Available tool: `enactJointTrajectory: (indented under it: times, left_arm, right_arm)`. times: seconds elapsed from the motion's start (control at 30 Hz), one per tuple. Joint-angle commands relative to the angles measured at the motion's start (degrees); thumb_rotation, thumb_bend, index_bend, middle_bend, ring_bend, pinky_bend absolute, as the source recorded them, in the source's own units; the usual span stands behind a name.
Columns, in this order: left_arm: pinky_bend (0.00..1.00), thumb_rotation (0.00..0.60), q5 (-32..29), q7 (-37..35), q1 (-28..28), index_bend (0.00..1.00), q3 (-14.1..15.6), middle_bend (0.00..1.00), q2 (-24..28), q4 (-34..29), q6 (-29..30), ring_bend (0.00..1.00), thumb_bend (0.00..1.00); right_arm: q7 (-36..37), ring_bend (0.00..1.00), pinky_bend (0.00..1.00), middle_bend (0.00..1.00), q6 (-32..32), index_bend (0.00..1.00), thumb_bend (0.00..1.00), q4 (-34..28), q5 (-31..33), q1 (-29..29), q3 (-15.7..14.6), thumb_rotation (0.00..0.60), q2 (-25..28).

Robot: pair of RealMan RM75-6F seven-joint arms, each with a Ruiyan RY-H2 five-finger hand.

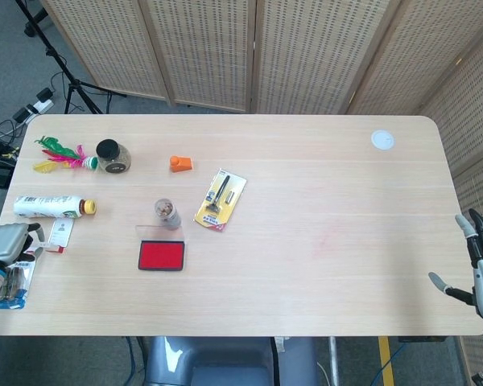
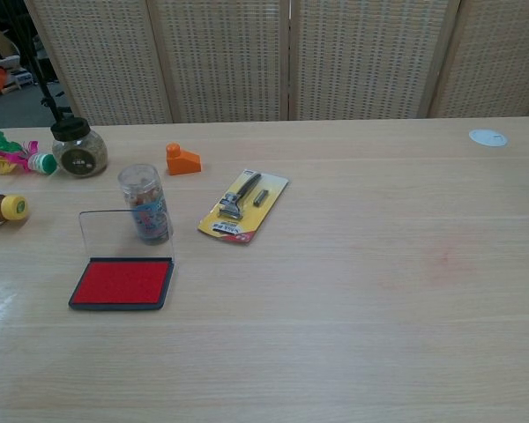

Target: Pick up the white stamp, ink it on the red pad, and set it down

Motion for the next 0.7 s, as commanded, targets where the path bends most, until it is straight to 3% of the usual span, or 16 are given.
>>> enactJointTrajectory:
  times: [0.03,0.4,0.57,0.7]
  left_arm:
    - [1.0,0.6,0.18,-0.04,-0.04,0.58,0.11,1.0,-0.07,0.03,0.26,1.0,0.32]
    - [1.0,0.6,0.0,-1.57,0.13,0.59,-0.27,1.0,1.03,-1.42,1.57,1.0,0.34]
    - [1.0,0.6,0.68,-3.46,-0.44,0.6,-0.63,1.0,5.72,-7.83,3.45,1.0,0.35]
    - [1.0,0.6,1.4,-1.69,-1.24,0.6,-1.11,1.0,11.39,-16.85,5.26,1.0,0.36]
  right_arm:
    - [0.1,0.0,0.0,0.0,-0.03,0.0,0.0,-0.03,-0.02,0.0,-0.02,0.6,0.04]
    - [0.17,0.0,0.0,0.0,0.01,0.0,0.0,-0.11,-0.05,-0.02,-0.03,0.6,0.08]
    - [0.54,0.0,0.0,0.0,0.01,0.0,0.0,-0.14,-0.02,-0.05,-0.03,0.6,0.2]
    - [1.06,0.0,0.0,0.0,0.2,0.0,0.0,-0.24,0.03,-0.14,0.05,0.6,0.44]
